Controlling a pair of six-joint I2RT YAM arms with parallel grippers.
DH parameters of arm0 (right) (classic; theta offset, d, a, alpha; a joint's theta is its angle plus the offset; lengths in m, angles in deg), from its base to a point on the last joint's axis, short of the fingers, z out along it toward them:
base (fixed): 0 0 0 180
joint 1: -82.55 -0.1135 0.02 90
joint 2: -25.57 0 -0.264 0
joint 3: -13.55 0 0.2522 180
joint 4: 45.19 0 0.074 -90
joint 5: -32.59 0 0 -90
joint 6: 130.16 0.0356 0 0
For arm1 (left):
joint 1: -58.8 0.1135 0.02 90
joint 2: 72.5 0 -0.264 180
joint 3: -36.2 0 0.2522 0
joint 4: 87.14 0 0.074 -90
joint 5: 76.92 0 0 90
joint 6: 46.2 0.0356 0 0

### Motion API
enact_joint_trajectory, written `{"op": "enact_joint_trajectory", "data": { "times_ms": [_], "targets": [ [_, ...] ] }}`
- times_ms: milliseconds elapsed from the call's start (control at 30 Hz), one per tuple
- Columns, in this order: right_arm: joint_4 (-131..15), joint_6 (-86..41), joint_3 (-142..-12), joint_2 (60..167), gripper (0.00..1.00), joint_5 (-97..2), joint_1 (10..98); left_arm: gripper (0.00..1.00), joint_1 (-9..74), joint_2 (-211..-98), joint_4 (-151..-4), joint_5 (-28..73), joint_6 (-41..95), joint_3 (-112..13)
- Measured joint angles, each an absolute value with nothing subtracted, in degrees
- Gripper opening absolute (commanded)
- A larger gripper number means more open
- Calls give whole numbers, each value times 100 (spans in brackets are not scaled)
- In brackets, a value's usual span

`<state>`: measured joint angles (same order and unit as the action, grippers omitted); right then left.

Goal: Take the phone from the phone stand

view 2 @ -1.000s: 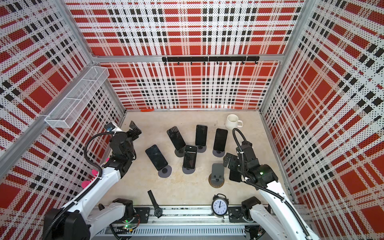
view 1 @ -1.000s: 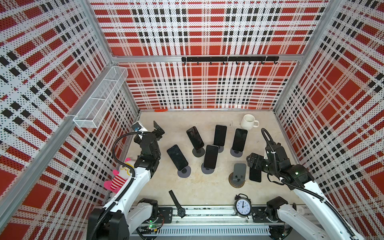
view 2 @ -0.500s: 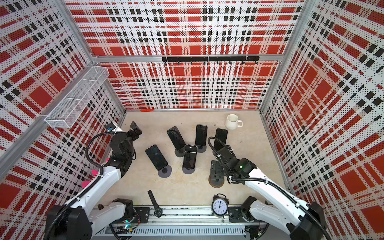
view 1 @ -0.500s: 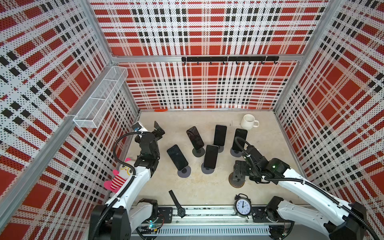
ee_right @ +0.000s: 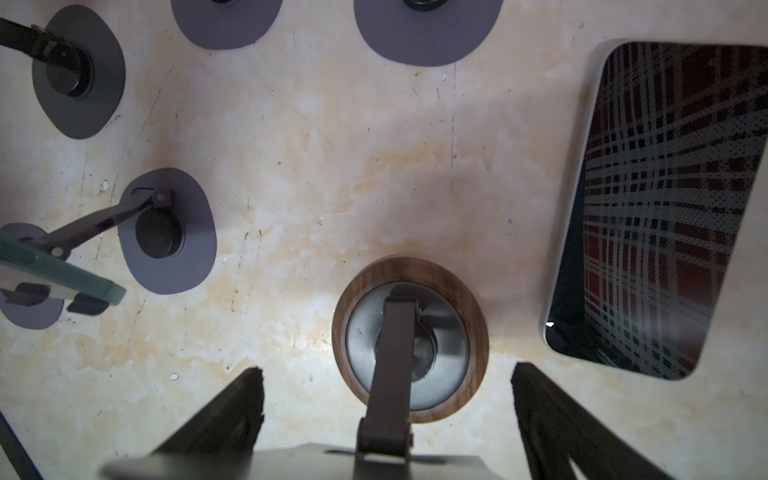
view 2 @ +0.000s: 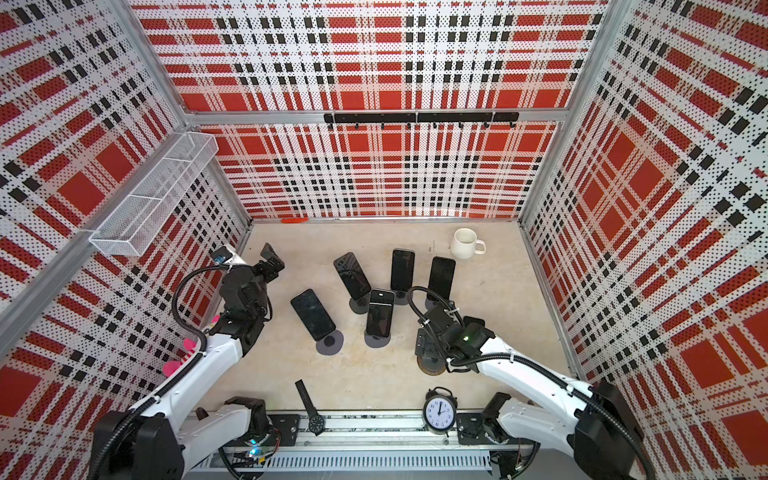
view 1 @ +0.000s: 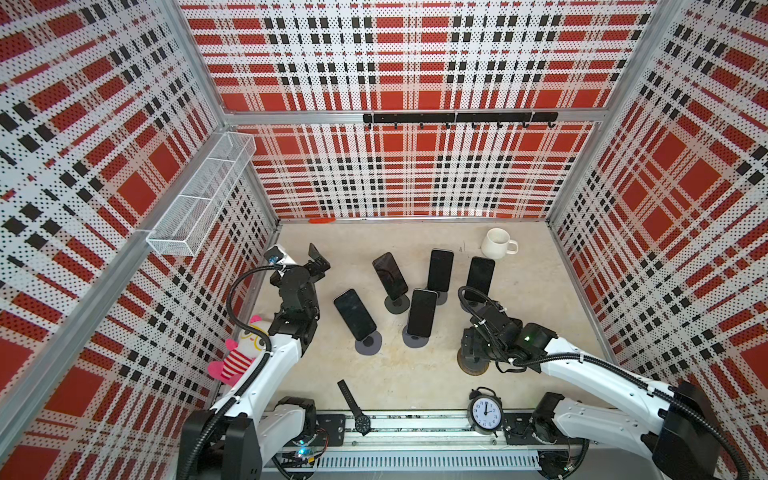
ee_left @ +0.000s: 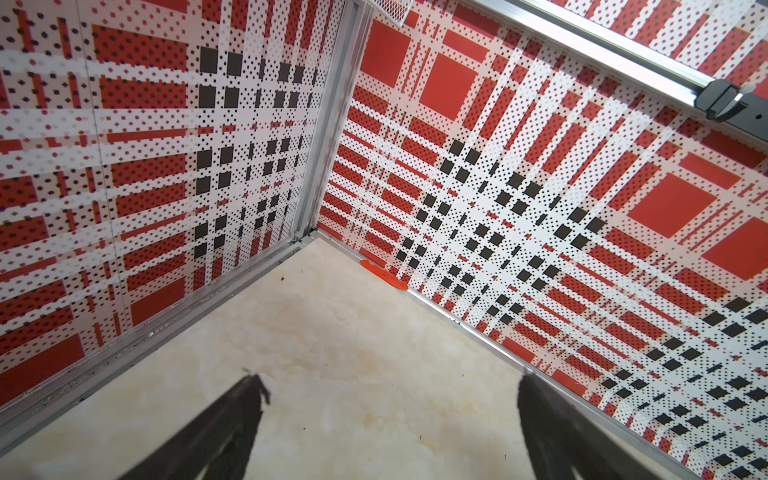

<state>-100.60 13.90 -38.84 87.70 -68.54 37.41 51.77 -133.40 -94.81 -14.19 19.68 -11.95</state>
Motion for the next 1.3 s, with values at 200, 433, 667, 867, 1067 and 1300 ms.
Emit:
{"op": "enact_joint_trajectory", "data": {
  "times_ms": [200, 433, 667, 867, 1067, 1300],
  "targets": [
    [-9804, 1001, -3884, 8829, 100, -6579, 3739, 98, 5177, -13340, -9486, -1419, 1968, -1195],
    [-9306, -201, -3677, 8552, 97, -5536, 4226, 98, 5212, -13340, -9510, -1375, 1966, -1164],
    [-8836, -752, -3259, 7920, 97, -4776, 4799, 98, 5214, -13336, -9525, -1286, 1959, -1164],
    [-8359, -863, -2929, 7691, 95, -4590, 4860, 98, 5214, -13329, -9529, -1268, 1946, -1164],
    [-8031, -761, -2475, 6985, 93, -4555, 4860, 98, 5214, -13329, -9529, -1257, 1907, -1164],
    [-7767, -732, -2414, 6390, 76, -4557, 4860, 98, 5214, -13355, -9538, -1233, 1852, -1164]
  ]
}}
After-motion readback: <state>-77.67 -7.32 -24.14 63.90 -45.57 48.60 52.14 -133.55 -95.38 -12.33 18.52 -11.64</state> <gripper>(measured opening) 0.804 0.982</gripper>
